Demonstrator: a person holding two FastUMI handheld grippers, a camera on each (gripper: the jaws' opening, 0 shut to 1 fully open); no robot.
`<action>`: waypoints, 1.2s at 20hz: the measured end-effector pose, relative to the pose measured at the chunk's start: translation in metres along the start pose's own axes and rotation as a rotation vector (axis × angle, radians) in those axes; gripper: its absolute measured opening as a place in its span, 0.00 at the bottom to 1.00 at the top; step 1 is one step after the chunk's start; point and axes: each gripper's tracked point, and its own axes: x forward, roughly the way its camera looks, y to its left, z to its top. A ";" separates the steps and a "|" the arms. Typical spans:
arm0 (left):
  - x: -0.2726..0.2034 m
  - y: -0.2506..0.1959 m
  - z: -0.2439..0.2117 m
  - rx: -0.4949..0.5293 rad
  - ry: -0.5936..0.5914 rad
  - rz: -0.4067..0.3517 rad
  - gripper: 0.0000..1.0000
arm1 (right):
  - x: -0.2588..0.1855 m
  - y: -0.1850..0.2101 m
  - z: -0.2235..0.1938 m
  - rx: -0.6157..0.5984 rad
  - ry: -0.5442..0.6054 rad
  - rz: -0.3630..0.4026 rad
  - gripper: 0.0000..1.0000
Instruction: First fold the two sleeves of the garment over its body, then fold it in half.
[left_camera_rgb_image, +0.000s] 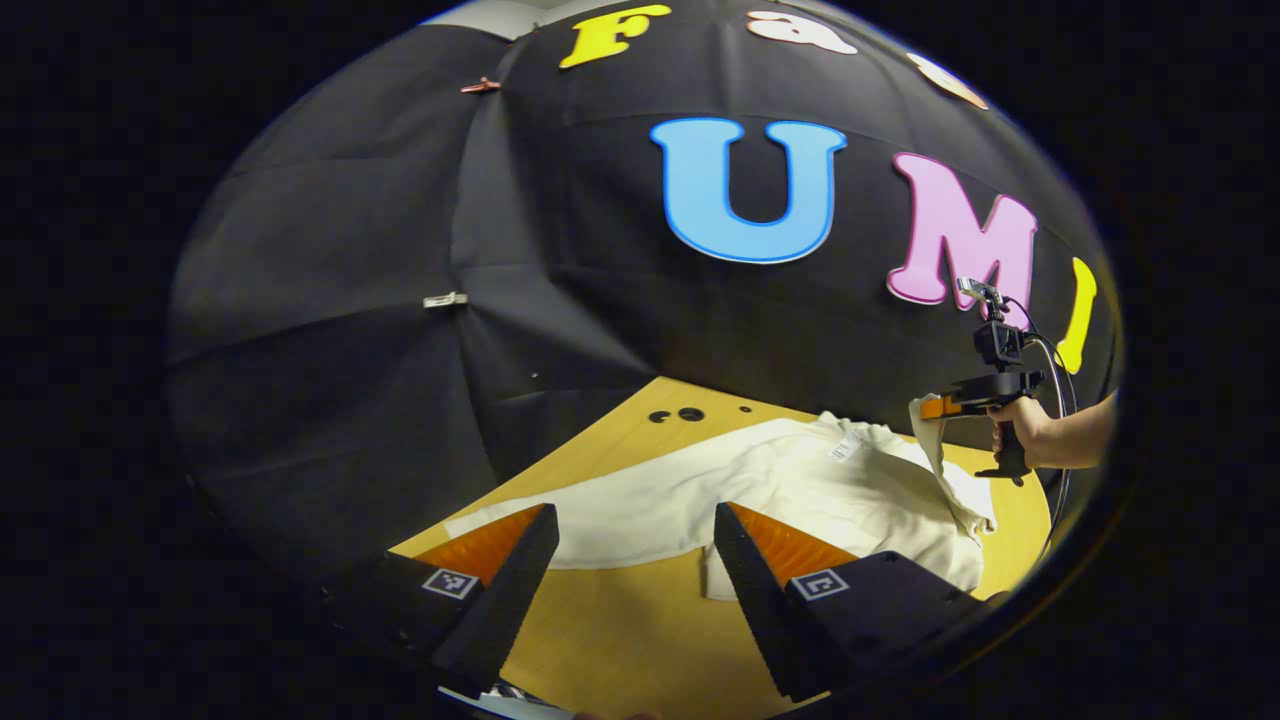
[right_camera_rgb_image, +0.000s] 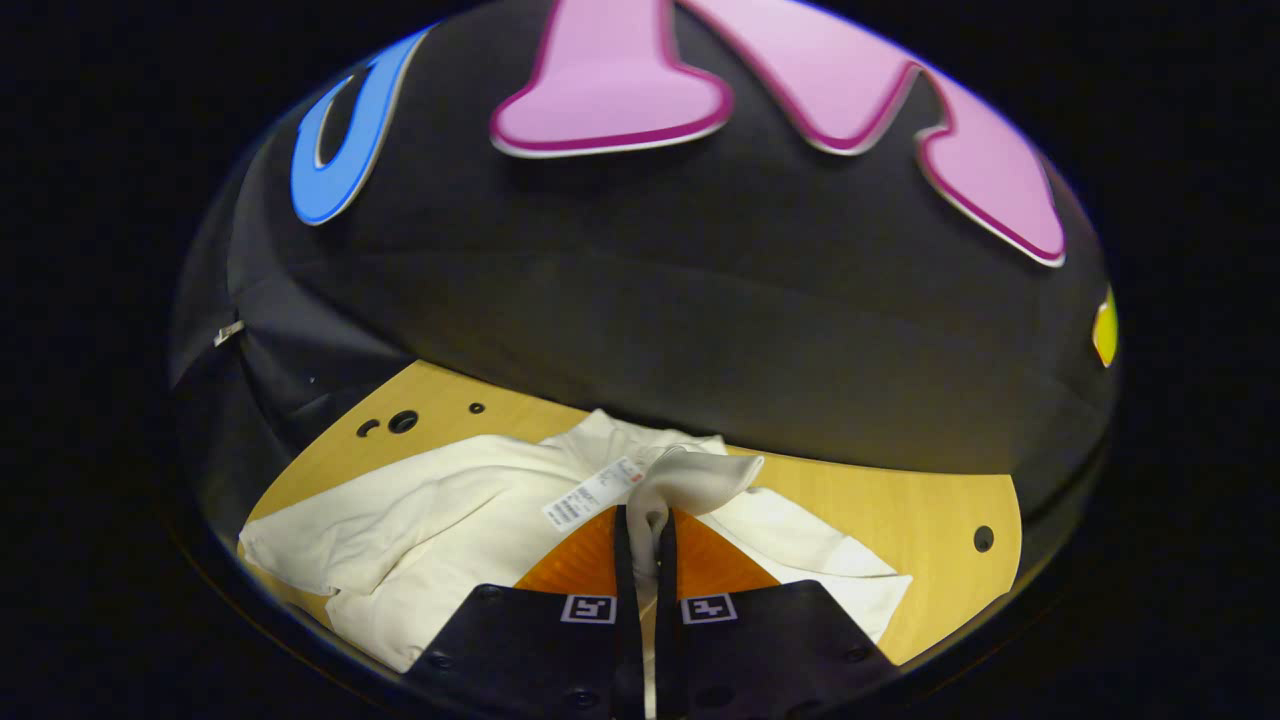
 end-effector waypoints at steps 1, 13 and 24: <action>-0.002 0.006 -0.003 -0.008 0.007 0.018 0.98 | 0.005 0.021 0.004 -0.033 -0.004 0.029 0.09; -0.009 0.061 -0.015 -0.084 0.019 0.147 0.98 | 0.058 0.239 -0.045 -0.180 0.117 0.253 0.12; 0.021 0.085 -0.038 -0.116 0.052 0.215 0.98 | -0.009 0.146 -0.016 -0.013 -0.006 0.195 0.98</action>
